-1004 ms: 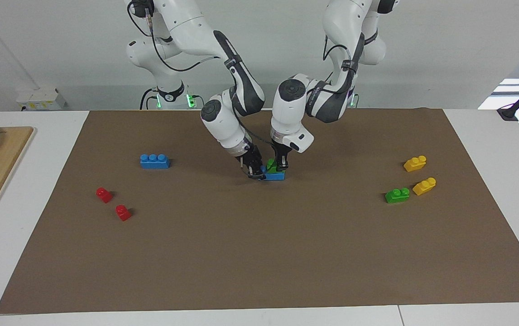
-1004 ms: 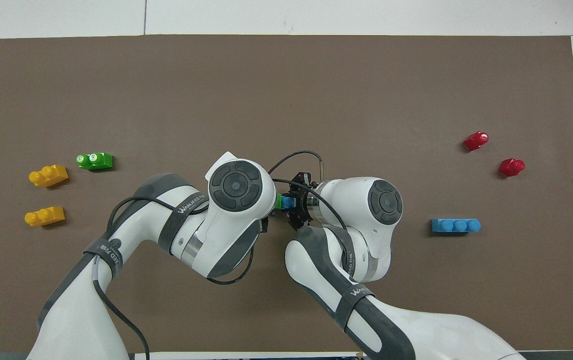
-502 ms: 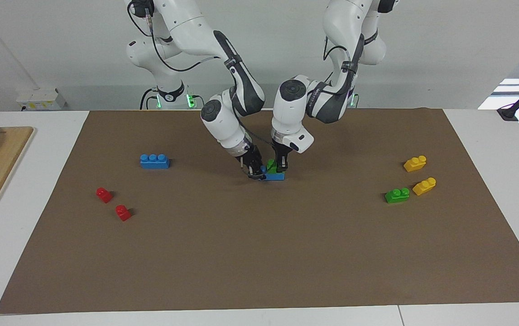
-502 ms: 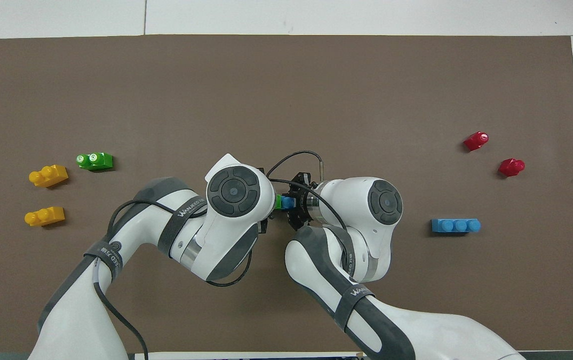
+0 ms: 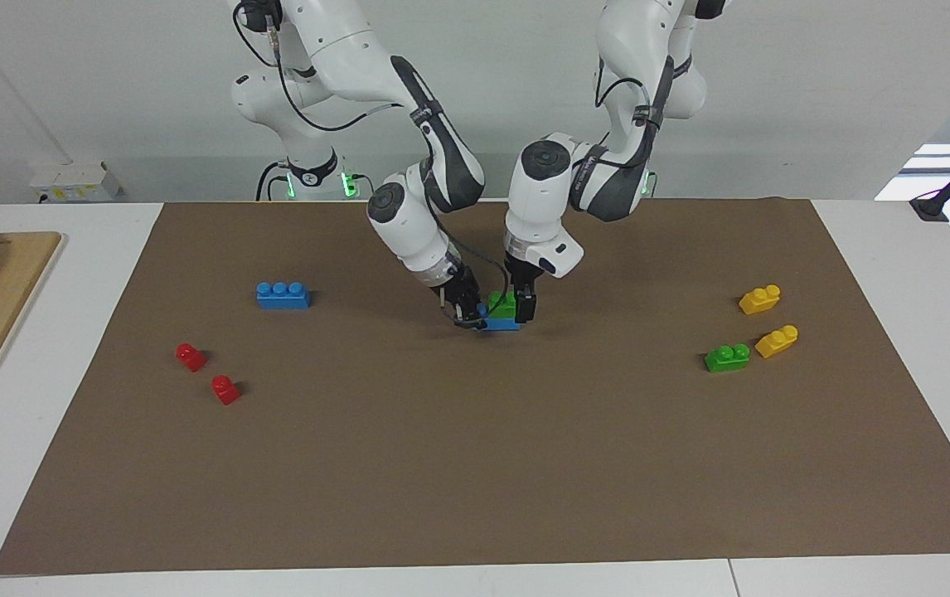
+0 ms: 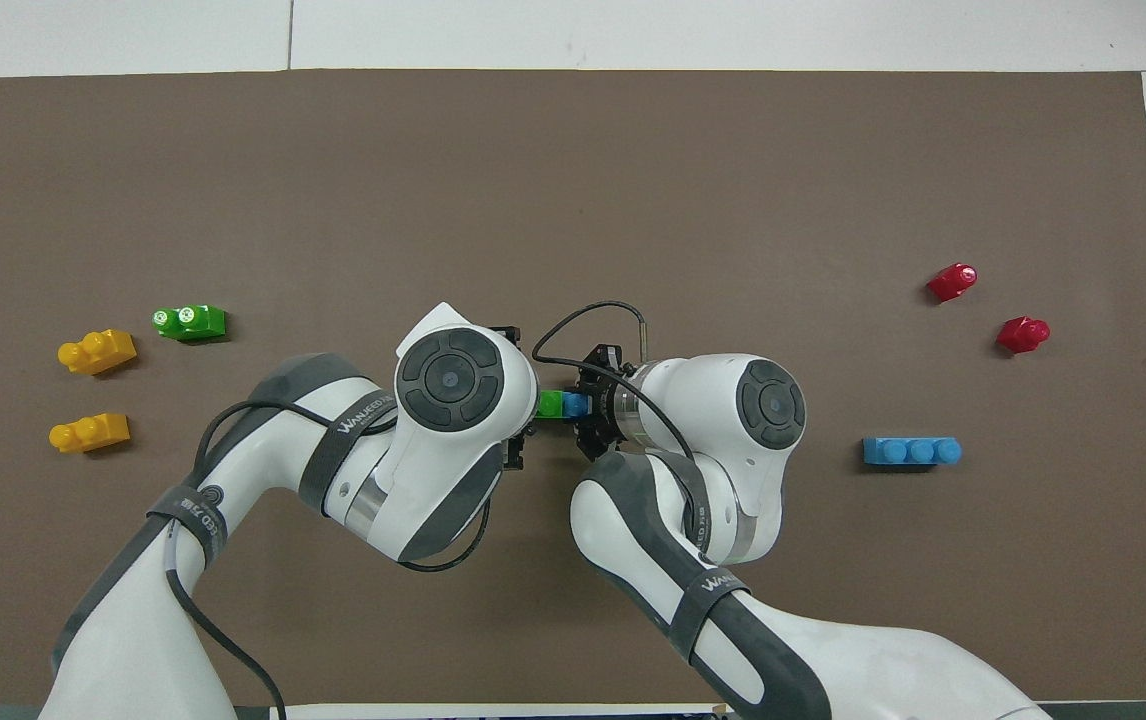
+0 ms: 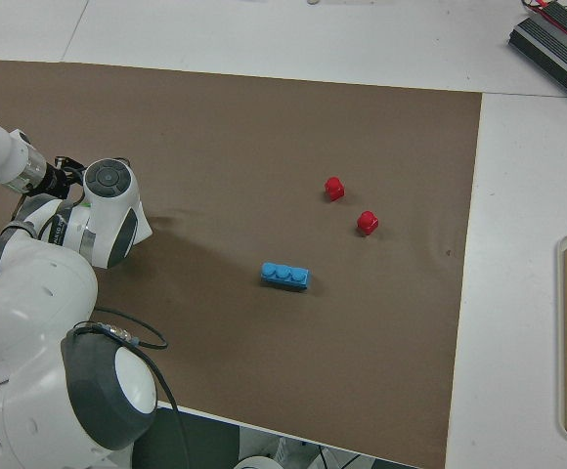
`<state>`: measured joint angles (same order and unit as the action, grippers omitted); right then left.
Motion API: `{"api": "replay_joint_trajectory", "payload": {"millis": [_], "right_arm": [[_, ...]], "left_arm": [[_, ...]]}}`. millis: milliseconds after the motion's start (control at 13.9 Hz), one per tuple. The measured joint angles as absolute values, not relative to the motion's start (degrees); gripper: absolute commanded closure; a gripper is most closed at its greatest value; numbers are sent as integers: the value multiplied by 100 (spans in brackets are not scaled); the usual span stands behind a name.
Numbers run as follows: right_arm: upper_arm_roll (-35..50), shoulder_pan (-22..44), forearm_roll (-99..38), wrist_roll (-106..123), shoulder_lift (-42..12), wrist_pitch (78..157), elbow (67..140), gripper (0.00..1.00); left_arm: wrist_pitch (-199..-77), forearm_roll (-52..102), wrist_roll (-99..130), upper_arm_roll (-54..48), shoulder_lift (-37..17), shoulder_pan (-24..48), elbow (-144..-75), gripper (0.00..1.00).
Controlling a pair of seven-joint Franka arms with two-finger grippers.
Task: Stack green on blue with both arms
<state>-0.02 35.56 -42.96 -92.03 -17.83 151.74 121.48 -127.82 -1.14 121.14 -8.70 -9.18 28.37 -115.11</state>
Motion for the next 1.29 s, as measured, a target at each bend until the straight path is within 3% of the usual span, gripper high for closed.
{"api": "replay_joint_trajectory", "payload": {"millis": [430,789,1291], "right_arm": [[-34,3465,-4297,-9203,-1790,15124,12104,4],[-47,3004,-4297,-9203,-1624,14448,11908,2],[-91,2101,-4106,-8926,-988,13377,11779,0]], "left_arm": [[-11814,-115,9985,-839,-142,2090,-11437,0],[-11195,-99,7757,-797,401,1164,-11428,0],[-9976,-76,4683,-717,572,205,-10842,0]]}}
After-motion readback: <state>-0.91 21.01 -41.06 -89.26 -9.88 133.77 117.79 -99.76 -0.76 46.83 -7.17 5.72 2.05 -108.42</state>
